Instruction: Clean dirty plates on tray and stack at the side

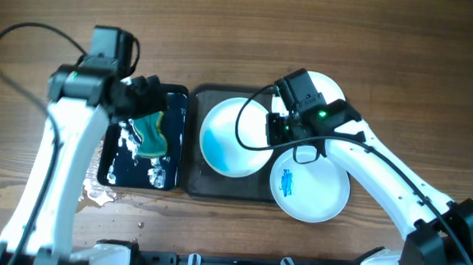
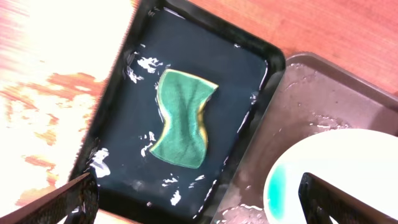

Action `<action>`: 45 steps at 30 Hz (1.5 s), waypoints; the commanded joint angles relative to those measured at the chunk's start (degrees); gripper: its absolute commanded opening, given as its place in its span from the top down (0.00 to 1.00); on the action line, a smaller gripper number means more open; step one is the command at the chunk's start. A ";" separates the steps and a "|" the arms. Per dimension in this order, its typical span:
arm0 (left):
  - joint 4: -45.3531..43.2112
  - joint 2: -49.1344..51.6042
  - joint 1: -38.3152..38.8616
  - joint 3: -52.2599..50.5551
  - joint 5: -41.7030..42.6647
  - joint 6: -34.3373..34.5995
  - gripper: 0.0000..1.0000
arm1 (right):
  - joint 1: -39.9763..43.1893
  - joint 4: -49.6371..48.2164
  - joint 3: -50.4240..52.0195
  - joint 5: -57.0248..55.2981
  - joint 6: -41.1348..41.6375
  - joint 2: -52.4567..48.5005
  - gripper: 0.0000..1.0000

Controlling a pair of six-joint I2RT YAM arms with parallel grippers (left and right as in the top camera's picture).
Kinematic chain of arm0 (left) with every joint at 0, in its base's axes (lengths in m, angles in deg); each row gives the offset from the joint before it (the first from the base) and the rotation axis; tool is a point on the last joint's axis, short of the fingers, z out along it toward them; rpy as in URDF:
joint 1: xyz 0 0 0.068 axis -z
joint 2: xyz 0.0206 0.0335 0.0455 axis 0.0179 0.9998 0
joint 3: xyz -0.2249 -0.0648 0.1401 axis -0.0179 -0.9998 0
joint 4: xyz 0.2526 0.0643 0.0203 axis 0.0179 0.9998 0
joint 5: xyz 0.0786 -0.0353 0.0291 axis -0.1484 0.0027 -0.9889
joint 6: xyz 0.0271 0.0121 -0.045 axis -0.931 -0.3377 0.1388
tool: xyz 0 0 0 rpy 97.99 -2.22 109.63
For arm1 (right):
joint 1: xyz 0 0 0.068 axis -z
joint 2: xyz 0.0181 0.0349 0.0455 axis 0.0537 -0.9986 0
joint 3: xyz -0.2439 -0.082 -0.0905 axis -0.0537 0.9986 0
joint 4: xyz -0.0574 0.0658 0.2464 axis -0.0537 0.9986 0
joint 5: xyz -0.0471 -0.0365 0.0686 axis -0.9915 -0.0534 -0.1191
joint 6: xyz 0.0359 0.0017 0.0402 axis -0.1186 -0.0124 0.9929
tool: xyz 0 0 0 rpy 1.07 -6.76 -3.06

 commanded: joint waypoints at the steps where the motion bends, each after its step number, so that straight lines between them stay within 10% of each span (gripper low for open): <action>1: 3.69 -4.42 -0.22 0.37 -6.54 -0.09 0.00 | 0.28 -0.07 -3.41 3.32 -1.42 0.98 0.96; 12: 6.82 -5.03 -14.12 0.37 -8.63 9.22 0.00 | -0.04 11.06 -17.20 6.08 -4.20 -0.74 0.95; 24: 6.01 -5.03 -23.04 0.37 -3.26 9.16 0.00 | -9.86 19.21 -43.41 5.42 -8.74 -23.80 0.95; 45: 4.81 -5.01 -23.08 0.37 -3.28 8.98 0.00 | -29.57 13.97 -50.05 -41.09 -15.61 -26.60 0.96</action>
